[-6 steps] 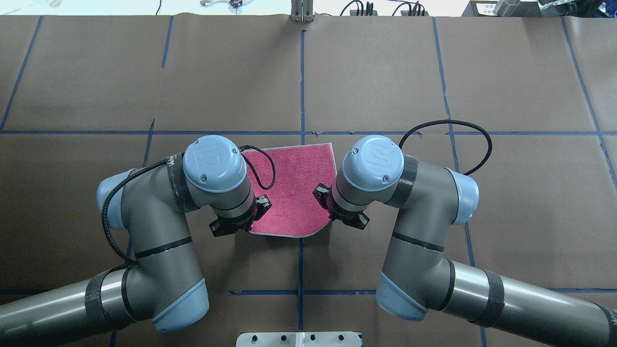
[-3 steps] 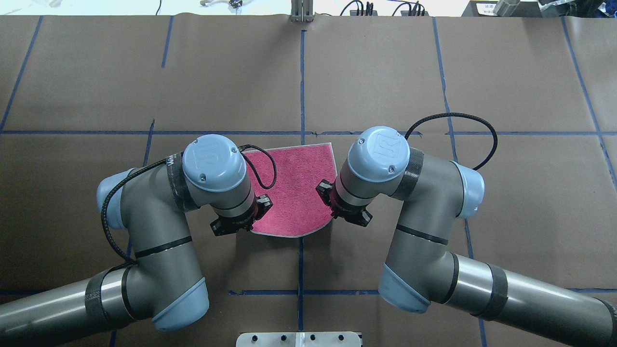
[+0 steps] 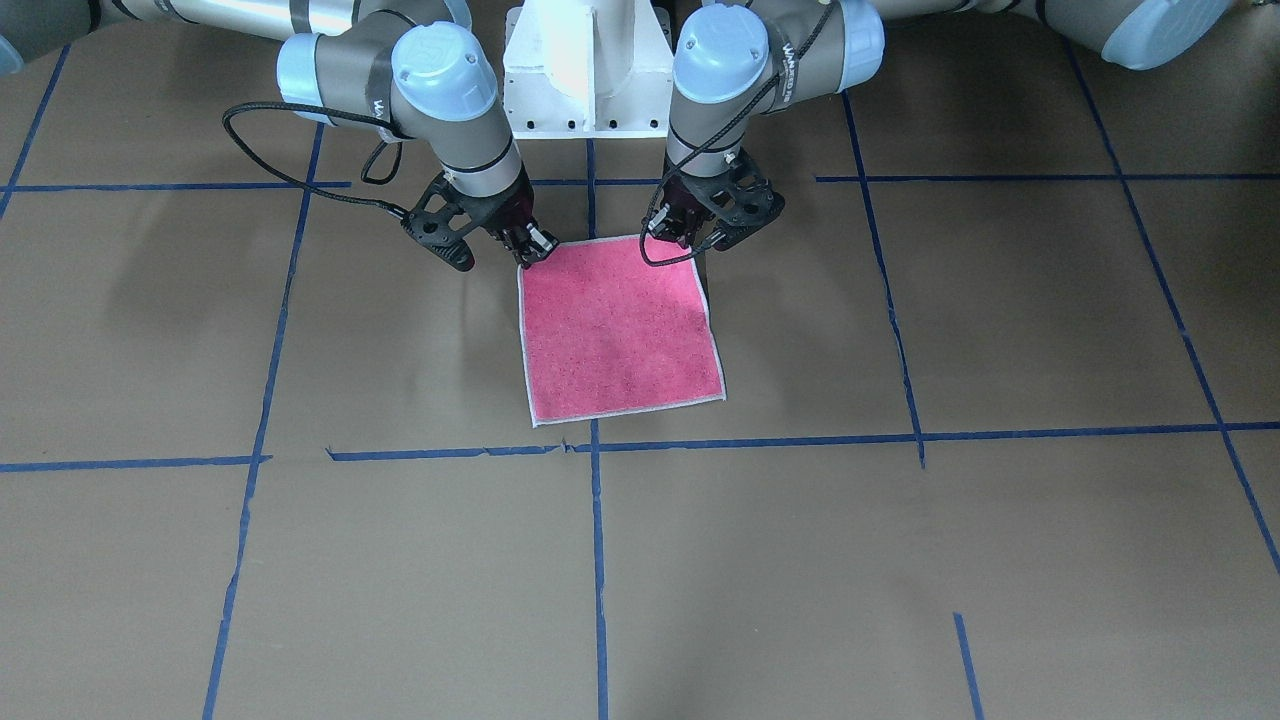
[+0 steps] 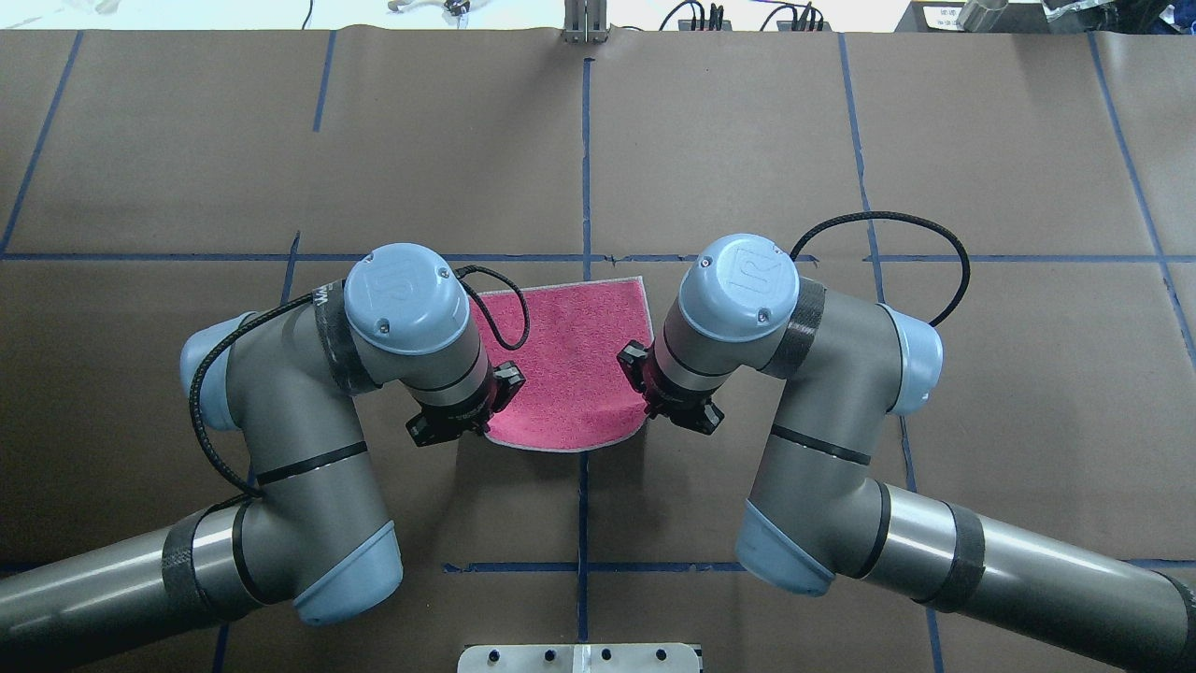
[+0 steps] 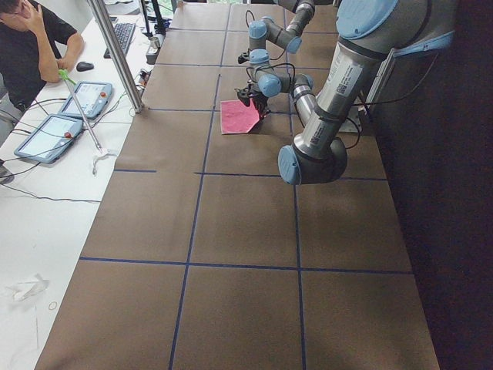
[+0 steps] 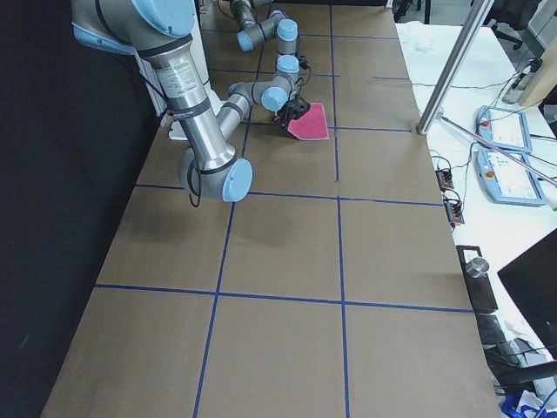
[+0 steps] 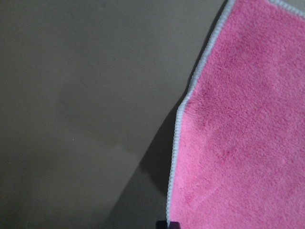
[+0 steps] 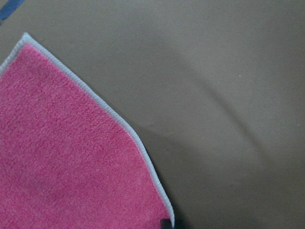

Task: Fold towel twice with both arms
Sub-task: 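Lift the near edge with both grippers and fold it away from the robot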

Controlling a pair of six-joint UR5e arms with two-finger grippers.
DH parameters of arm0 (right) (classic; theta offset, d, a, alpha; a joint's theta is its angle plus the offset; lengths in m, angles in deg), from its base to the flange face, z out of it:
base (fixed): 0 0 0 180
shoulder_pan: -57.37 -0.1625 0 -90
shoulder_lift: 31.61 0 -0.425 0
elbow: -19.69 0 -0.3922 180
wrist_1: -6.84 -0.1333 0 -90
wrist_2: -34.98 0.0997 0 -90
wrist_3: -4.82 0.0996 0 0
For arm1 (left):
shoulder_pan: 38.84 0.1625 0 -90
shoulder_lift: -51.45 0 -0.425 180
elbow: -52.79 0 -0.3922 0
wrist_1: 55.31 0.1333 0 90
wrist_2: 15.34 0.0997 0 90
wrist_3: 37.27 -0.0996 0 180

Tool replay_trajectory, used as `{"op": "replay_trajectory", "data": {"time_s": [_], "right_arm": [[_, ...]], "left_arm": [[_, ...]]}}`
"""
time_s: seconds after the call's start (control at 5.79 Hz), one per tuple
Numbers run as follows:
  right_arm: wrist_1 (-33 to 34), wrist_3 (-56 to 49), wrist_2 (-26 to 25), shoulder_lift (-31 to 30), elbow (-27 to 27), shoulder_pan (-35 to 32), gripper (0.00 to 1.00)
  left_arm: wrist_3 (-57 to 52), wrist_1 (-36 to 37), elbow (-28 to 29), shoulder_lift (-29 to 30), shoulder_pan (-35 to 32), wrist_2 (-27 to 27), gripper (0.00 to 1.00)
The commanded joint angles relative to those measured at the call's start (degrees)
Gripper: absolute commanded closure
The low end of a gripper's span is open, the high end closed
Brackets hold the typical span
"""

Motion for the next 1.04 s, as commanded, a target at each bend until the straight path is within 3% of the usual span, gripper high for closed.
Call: {"op": "replay_trajectory", "data": {"time_s": [0.0,0.69,0.86], "right_arm": [[-0.33,3.32,0.05,0.32,-1.5,-0.09,1.0],[-0.59,8.26,1.72,1.55,-3.78,-1.41,1.0],[-0.68,9.74,3.99,1.99,-3.36,-1.41,1.0]], "left_arm": [[3.3,-3.36,1.55,-0.09,-0.6,-1.33,1.0],[8.04,-6.68,3.39,-0.52,-0.78,-1.43,1.0],[8.4,-7.14,3.23,-0.53,-0.78,-4.3,1.0]]}}
